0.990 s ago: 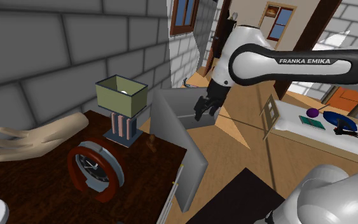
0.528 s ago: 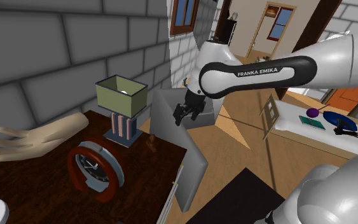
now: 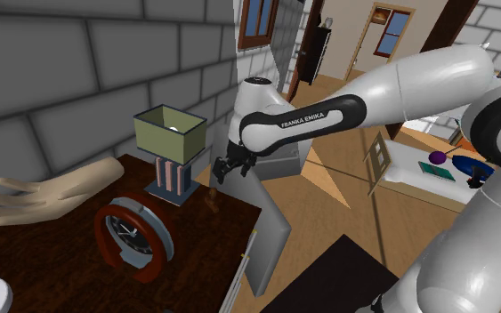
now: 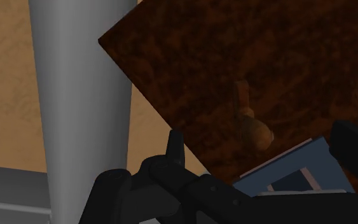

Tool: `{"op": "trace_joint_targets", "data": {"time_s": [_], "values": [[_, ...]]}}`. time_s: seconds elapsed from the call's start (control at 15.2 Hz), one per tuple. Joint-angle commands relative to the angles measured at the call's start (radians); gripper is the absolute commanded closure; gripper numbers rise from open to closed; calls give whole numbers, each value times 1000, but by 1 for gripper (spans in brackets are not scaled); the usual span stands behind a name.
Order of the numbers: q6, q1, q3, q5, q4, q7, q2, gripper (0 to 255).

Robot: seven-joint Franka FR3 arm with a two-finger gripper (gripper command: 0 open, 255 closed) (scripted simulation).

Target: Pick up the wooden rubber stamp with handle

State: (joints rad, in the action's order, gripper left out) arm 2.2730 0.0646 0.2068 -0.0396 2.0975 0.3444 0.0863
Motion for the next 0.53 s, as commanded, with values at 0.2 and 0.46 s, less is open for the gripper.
{"op": "trace_joint_targets", "data": {"time_s": [0.2,0.46], "values": [[29,34,-6,-87,-155,94,200,0],[52,54,-17,-118,-213,128,287,0]]}}
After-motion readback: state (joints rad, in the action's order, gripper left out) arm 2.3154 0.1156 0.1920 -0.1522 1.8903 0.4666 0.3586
